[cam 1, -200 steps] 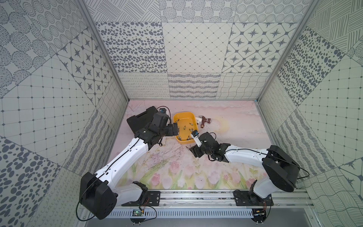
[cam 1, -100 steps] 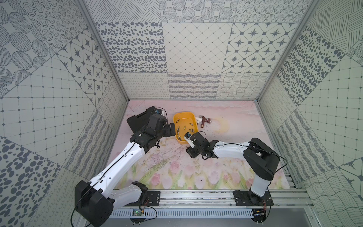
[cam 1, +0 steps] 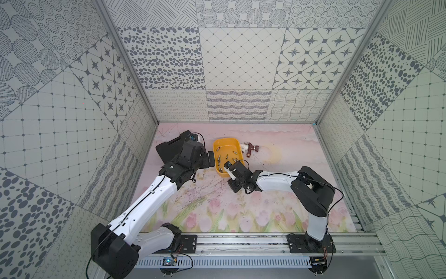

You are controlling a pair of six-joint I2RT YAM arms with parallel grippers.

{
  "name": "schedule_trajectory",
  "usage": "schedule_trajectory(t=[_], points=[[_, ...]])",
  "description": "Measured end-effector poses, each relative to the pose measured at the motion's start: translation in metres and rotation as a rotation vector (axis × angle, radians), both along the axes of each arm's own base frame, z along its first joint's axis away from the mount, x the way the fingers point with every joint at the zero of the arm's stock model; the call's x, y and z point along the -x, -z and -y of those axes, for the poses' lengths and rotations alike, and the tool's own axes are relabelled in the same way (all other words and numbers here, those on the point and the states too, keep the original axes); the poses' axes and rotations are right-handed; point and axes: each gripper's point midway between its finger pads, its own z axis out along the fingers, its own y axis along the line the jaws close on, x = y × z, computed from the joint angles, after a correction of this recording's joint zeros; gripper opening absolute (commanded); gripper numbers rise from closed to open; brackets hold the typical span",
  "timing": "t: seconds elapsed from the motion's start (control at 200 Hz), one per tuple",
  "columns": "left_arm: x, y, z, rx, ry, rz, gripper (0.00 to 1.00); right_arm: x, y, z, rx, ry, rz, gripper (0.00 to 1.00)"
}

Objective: Put the bit on the desktop into the storage box
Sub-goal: Pick up the screwdriver bit from the center of the board.

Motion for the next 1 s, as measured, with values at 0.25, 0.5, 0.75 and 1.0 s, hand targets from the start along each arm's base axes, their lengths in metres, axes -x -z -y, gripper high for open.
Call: schedule_trajectory(t=[0.25, 0.5, 0.75, 1.0], points=[[0.0009, 0.0014, -0.0008, -0.001, -0.002, -0.003, 0.99, -0.0018, 0.0001, -0.0027, 0.037, 0.002, 0.022, 0.35], [0.0030, 0.0016, -0.0023, -0.003, -0.004, -0.001, 0.99, -0.0002, -0.0003, -0.0031, 0.063, 0.004, 0.046, 0.29], [0.0050, 0.0022, -0.0033, -0.004, -0.005, -0.003, 0.99, 0.0023, 0.0001, -0.0041, 0.065, -0.001, 0.040, 0.18], [0.0063, 0.0022, -0.0045, -0.007, -0.007, -0.003, 0.99, 0.0025, 0.0000, -0.0045, 0.062, 0.000, 0.038, 0.12]])
